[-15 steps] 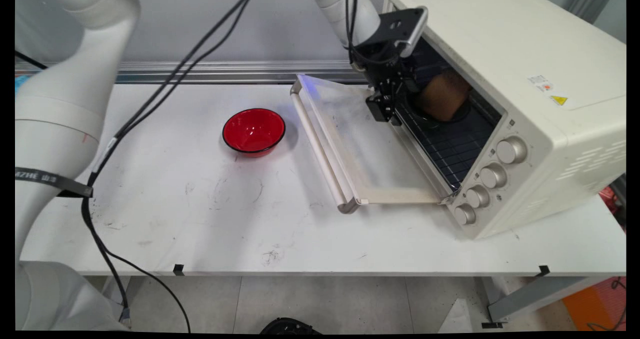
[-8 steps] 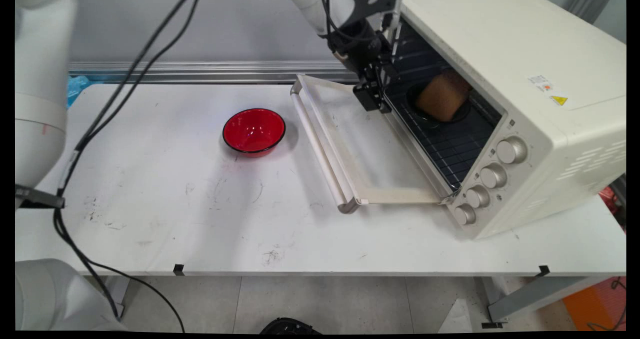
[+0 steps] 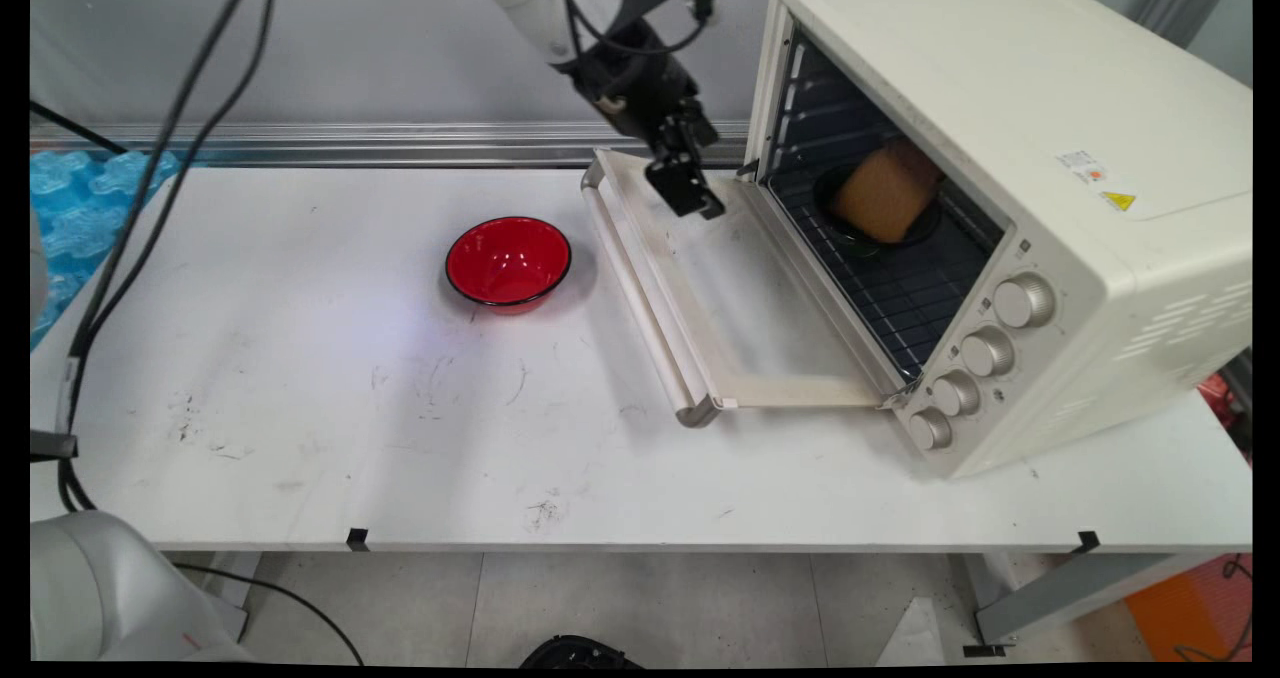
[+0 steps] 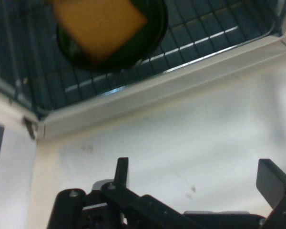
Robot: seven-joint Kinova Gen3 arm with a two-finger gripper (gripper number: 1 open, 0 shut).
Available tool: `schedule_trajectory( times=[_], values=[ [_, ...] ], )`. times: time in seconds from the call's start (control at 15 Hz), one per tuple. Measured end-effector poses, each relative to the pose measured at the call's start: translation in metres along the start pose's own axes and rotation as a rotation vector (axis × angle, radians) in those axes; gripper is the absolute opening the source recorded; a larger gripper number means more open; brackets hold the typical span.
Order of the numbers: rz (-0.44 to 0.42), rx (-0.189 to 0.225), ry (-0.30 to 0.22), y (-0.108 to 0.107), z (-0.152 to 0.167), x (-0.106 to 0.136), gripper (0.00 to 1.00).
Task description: Close the oven
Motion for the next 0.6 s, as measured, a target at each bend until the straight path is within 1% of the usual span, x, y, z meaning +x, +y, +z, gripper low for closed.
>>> schedule_trajectory(
  times=[0.13,0.33,0.6],
  values=[
    [-0.055,0.019,-0.013,0.005,-0.014,-0.010,1.00],
    [-0.108,0.035,-0.030,0.012,-0.028,-0.023,1.00],
    [-0.188,0.053,-0.072,0.025,-0.051,-0.048,1.00]
  ],
)
